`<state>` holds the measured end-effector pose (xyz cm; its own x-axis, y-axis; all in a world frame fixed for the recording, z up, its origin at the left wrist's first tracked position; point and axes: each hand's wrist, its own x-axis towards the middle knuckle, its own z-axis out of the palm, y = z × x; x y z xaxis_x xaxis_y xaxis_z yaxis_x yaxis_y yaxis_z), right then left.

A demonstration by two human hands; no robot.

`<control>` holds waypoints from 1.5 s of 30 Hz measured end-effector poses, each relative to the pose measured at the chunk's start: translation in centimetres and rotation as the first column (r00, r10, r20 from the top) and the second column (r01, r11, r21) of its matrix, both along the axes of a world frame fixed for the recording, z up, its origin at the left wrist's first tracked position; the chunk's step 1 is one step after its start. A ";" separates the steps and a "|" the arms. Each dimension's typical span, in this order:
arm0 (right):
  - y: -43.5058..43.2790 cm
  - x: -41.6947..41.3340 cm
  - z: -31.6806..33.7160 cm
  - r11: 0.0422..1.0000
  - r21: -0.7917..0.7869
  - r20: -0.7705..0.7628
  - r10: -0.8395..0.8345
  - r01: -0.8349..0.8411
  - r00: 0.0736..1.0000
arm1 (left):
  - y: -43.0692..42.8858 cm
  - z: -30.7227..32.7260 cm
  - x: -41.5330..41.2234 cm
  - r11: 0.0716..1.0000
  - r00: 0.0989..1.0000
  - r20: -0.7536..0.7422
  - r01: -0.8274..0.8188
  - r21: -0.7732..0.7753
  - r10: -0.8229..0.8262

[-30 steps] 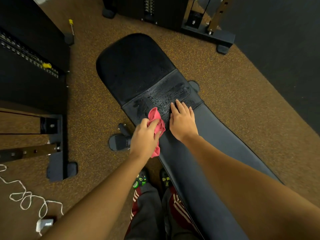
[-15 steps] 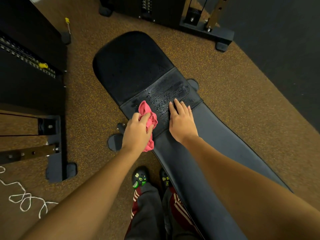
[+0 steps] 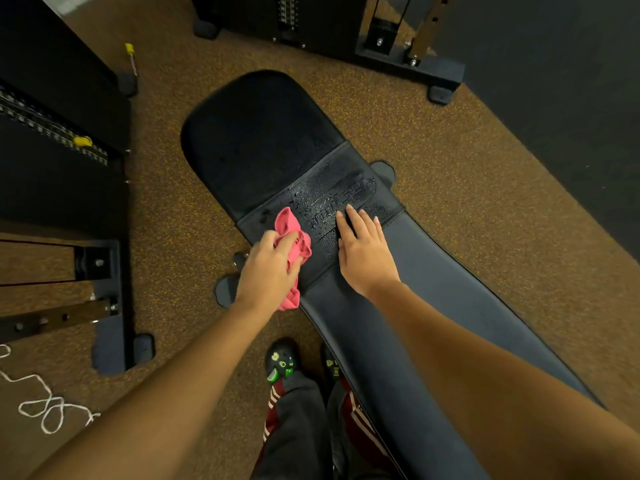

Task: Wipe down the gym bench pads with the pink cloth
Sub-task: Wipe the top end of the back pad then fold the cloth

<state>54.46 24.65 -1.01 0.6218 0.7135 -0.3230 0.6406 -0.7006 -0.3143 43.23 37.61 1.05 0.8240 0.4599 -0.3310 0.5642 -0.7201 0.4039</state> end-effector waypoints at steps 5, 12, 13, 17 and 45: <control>-0.1 0.2 -0.2 1.000 0.009 0.011 0.005 -0.005 1.000 | 2.7 0.1 1.5 0.997 0.997 -0.025 -0.077 -0.026 0.077; 0.5 -0.5 1.4 0.905 0.245 -0.333 -0.258 0.348 0.907 | 0.6 1.5 2.5 0.893 0.916 0.014 -0.388 -0.230 0.402; 0.7 -0.6 2.0 0.866 0.264 -0.440 -0.284 0.425 0.852 | 0.2 1.7 2.6 0.877 0.908 0.031 -0.396 -0.273 0.419; 1.7 -0.8 3.8 0.712 0.258 -0.776 -0.250 0.652 0.580 | -1.4 2.1 4.1 0.705 0.889 0.045 -0.329 -0.629 0.455; 2.2 -2.4 -0.4 0.998 0.062 0.195 -0.014 0.002 0.981 | 3.2 -0.8 4.3 0.931 0.843 -0.443 0.361 0.046 -0.305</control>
<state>52.08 26.82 -1.44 0.6744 0.7229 -0.1503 0.6883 -0.6892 -0.2264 47.57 40.79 0.23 0.7291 0.2425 -0.6400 0.3761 -0.9232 0.0788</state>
